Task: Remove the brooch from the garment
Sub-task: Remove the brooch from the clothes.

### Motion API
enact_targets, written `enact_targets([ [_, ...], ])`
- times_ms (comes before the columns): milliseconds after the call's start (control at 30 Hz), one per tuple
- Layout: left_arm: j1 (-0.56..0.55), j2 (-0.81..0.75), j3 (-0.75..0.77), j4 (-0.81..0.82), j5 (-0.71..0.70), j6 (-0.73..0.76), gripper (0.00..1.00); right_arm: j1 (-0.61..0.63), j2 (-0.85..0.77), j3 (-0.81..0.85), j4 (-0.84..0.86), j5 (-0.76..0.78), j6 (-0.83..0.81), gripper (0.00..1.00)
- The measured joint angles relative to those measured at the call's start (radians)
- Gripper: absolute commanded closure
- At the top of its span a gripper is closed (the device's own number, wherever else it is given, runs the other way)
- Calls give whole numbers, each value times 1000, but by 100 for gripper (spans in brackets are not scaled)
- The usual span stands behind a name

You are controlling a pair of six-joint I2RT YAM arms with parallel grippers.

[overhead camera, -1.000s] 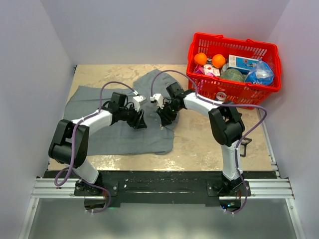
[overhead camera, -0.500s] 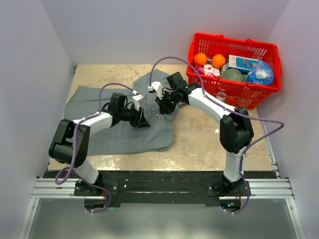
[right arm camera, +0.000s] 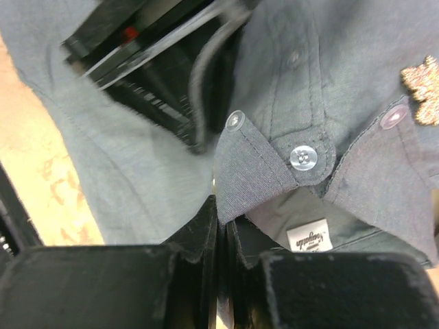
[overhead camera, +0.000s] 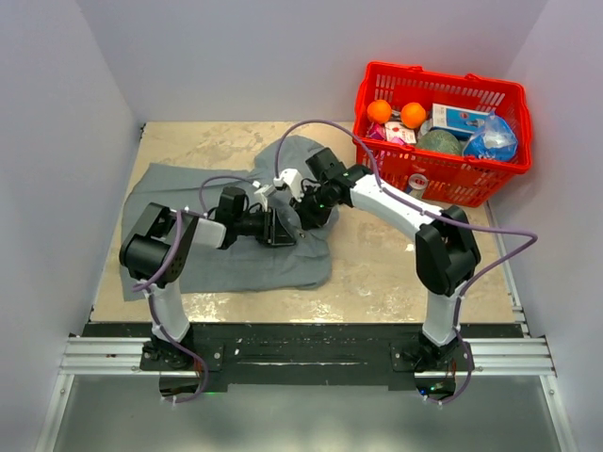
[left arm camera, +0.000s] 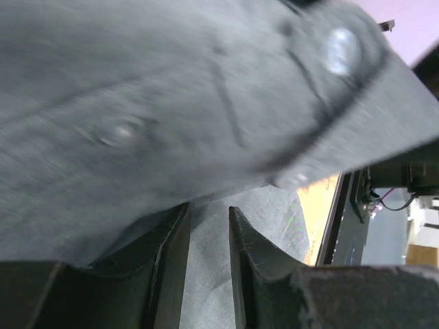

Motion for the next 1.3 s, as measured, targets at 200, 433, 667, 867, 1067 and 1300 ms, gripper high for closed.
enact_targets([
  [200, -2, 20, 8, 50, 18, -66, 51, 63, -74, -87, 5, -10, 51, 89],
  [433, -2, -32, -29, -16, 7, -42, 46, 179, -42, -137, 78, -41, 166, 59],
  [667, 104, -98, 38, -384, -57, 168, 42, 196, 90, -110, 89, -62, 225, 30],
  [867, 241, -239, 40, -547, -48, 300, 27, 175, 94, -14, 44, -120, 223, 10],
  [1067, 175, -339, 38, -571, 3, 296, 24, 117, -13, 40, 23, -191, 200, 24],
  [1300, 60, -376, 20, -554, -3, 271, 5, 51, -100, -21, 14, -150, 108, 54],
])
